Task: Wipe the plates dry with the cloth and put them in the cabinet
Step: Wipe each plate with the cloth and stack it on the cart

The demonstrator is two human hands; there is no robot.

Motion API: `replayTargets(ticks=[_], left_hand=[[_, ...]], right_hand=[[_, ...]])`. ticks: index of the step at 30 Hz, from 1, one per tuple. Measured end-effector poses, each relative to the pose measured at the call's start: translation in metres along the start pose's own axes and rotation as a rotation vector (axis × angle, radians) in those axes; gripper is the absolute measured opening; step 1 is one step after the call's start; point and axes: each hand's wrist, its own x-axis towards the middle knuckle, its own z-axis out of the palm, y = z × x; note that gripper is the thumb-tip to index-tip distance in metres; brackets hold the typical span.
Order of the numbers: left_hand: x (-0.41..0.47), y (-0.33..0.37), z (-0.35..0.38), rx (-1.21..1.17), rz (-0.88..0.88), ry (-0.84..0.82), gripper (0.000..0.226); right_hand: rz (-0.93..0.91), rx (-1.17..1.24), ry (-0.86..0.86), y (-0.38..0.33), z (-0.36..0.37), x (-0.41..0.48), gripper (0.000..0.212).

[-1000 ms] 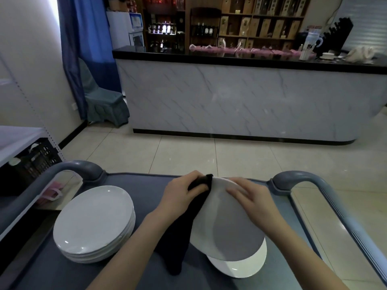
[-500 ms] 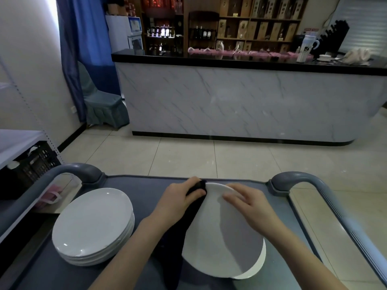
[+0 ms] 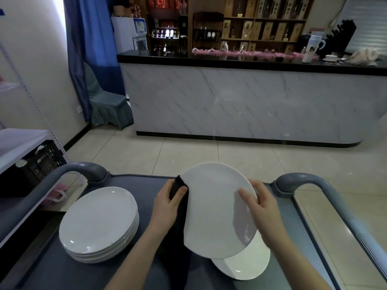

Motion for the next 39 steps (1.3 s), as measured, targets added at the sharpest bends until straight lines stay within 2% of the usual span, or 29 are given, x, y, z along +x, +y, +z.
replayTargets(ticks=[3, 5, 7, 8, 9, 12, 14, 17, 19, 25, 29, 31, 34, 37, 39], left_hand=[[0.004, 0.009, -0.006, 0.142, 0.12, -0.138, 0.006], [0.007, 0.016, -0.002, 0.256, 0.18, -0.272, 0.009], [0.009, 0.021, 0.002, 0.306, 0.202, -0.351, 0.007], [0.01, 0.021, 0.003, 0.3, 0.195, -0.364, 0.002], [0.01, 0.019, 0.004, 0.296, 0.192, -0.352, 0.008], [0.009, 0.015, 0.0, 0.301, 0.144, -0.241, 0.014], [0.007, 0.01, -0.002, 0.265, 0.102, -0.135, 0.01], [-0.001, -0.001, 0.002, 0.09, -0.014, 0.031, 0.009], [-0.006, -0.005, 0.004, 0.055, -0.061, 0.084, 0.013], [0.006, 0.012, -0.006, 0.093, 0.034, -0.088, 0.007], [0.018, 0.03, -0.002, 0.305, 0.113, -0.39, 0.016], [0.018, 0.031, 0.002, 0.37, 0.127, -0.442, 0.019], [0.015, 0.026, 0.001, 0.312, 0.103, -0.232, 0.011], [0.008, 0.017, 0.001, 0.177, 0.033, 0.014, 0.005], [-0.001, 0.01, 0.006, 0.081, -0.035, 0.106, 0.014]], right_hand=[[-0.017, -0.196, -0.28, -0.012, -0.016, 0.019, 0.016], [-0.088, -0.457, -0.458, -0.017, -0.01, 0.026, 0.013], [-0.159, -0.606, -0.504, -0.014, 0.002, 0.028, 0.01], [-0.174, -0.586, -0.469, -0.01, 0.007, 0.028, 0.015], [-0.181, -0.543, -0.422, -0.006, 0.009, 0.027, 0.017], [-0.158, -0.377, -0.289, 0.0, 0.007, 0.025, 0.017], [-0.092, -0.208, -0.106, 0.006, 0.008, 0.021, 0.02], [0.022, 0.073, 0.234, 0.014, 0.017, 0.01, 0.026], [0.058, 0.121, 0.278, 0.017, 0.022, 0.003, 0.024], [-0.071, -0.138, 0.004, 0.007, -0.003, 0.021, 0.02], [-0.176, -0.441, -0.344, -0.005, 0.002, 0.032, 0.022], [-0.22, -0.475, -0.4, -0.008, 0.007, 0.033, 0.021], [-0.196, -0.33, -0.294, -0.008, 0.006, 0.033, 0.02], [-0.105, -0.088, 0.01, -0.003, 0.01, 0.025, 0.027], [-0.013, 0.077, 0.201, 0.003, 0.019, 0.015, 0.03]])
